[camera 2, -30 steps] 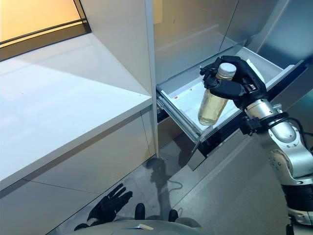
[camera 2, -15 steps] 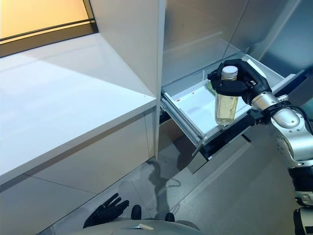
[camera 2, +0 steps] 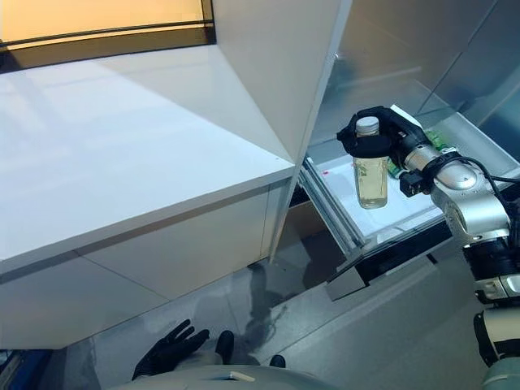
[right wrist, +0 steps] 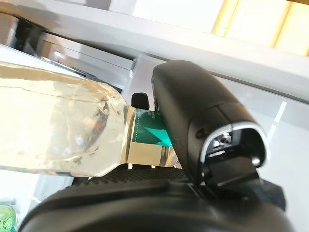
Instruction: Put drinks into fridge and close the fridge
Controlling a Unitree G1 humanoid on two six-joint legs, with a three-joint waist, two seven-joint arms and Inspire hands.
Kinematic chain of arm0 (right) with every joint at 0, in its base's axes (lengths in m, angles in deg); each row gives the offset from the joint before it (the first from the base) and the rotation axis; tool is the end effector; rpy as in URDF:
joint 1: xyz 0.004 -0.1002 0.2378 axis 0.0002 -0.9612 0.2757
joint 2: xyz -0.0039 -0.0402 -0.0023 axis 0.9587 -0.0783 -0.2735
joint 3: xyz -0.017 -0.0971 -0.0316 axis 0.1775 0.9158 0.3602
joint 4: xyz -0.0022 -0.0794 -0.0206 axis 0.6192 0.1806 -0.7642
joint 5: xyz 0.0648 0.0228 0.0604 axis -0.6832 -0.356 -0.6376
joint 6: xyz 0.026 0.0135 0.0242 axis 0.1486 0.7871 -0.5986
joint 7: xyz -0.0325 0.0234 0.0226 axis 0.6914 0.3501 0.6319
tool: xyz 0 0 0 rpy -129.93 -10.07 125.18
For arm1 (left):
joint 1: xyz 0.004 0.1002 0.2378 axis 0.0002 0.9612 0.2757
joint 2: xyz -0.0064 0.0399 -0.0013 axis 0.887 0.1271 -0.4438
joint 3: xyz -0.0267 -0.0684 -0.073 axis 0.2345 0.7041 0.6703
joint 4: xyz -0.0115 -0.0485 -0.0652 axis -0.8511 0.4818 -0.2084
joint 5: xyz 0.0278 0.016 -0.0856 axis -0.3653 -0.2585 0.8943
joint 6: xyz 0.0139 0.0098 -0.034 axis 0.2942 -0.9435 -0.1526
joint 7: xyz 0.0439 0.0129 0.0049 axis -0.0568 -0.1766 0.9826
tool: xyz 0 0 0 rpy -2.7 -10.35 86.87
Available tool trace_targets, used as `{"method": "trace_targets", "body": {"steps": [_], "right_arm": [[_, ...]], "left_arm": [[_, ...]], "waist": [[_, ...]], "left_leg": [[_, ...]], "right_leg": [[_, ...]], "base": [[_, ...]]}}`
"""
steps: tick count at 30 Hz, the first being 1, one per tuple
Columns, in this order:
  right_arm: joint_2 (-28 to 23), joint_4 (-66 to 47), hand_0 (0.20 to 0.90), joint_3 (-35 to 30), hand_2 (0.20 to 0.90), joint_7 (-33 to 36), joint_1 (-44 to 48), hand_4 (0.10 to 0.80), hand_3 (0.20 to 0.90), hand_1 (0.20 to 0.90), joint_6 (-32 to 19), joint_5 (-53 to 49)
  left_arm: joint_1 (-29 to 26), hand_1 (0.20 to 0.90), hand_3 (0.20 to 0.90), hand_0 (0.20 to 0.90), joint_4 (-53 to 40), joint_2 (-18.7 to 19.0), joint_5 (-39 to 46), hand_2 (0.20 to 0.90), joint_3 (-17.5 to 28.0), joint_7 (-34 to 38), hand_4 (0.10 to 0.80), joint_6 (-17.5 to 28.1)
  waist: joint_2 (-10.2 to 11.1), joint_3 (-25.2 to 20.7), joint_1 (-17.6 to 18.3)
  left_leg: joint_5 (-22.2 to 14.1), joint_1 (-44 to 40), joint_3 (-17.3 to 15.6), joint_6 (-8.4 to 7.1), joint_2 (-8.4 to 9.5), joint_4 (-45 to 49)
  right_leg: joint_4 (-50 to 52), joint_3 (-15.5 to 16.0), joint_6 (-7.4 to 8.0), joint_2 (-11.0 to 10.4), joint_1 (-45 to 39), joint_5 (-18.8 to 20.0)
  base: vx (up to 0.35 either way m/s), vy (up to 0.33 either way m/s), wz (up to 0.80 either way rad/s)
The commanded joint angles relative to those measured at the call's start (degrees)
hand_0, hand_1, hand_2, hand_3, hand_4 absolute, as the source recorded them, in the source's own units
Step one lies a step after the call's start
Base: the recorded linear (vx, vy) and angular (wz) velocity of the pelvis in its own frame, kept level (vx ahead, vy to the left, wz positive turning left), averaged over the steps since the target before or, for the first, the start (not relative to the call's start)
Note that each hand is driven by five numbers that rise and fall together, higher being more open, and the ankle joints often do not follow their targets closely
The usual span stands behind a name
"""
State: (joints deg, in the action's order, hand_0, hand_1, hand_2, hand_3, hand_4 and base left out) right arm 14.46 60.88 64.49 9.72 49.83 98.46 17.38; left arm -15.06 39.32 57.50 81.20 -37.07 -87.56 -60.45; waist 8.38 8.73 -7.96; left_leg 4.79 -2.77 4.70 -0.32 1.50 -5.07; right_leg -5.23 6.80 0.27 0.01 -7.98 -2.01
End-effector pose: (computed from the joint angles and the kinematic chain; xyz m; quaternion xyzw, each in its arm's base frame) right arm 0.2776 -0.2863 0.1830 -0.2203 0.0101 0.1174 0.9683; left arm 0.0302 0.2375 -0.0998 -0.1861 0.4323 0.1144 0.8749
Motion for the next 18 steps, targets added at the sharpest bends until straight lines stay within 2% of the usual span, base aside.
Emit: {"method": "trace_targets", "body": {"steps": [1,5,9,18], "right_arm": [[-3.17,0.07,0.300,-0.09,0.300,3.83,14.94,0.100,0.200,0.300,-4.18,3.54],[-3.99,5.54,0.300,3.36,0.300,2.95,17.64,0.100,0.200,0.300,0.22,8.11],[-4.13,13.10,0.300,7.54,0.300,-0.40,20.28,0.100,0.200,0.300,-0.46,11.99],[-1.91,23.51,0.300,15.10,0.300,-1.58,23.85,0.100,0.200,0.300,-0.35,21.20]], "left_arm": [[3.68,0.900,0.900,0.900,-4.77,2.67,-3.77,0.900,-1.79,3.73,0.800,-3.34],[1.86,0.900,0.900,0.900,-8.38,4.65,-0.75,0.900,-2.57,6.42,0.800,-9.94],[-2.23,0.900,0.900,0.900,-7.95,7.00,2.59,0.900,-2.54,7.30,0.800,-14.17],[-8.73,0.900,0.900,0.900,-7.51,9.67,5.49,0.900,-3.99,9.41,0.800,-17.90]], "waist": [[0.85,-3.04,-1.94],[-0.11,-3.64,-1.69],[-1.22,-2.78,-1.29],[-1.86,-0.05,-1.72]], "left_leg": [[-5.85,-1.39,0.45,1.35,2.06,0.84],[-5.88,-1.71,0.69,1.43,2.13,0.72],[-5.77,-1.34,0.36,1.48,1.97,0.81],[-5.12,0.22,0.61,1.49,1.80,1.48]], "right_leg": [[0.65,0.06,2.75,0.17,2.32,3.49],[0.62,-0.19,2.51,0.11,2.15,3.27],[0.94,-0.46,2.16,0.12,2.77,3.15],[1.61,-0.67,1.91,0.04,4.11,3.53]], "base": [[0.124,0.043,0.12],[0.101,0.064,0.04],[0.019,0.056,0.01],[-0.013,-0.004,0.00]]}}
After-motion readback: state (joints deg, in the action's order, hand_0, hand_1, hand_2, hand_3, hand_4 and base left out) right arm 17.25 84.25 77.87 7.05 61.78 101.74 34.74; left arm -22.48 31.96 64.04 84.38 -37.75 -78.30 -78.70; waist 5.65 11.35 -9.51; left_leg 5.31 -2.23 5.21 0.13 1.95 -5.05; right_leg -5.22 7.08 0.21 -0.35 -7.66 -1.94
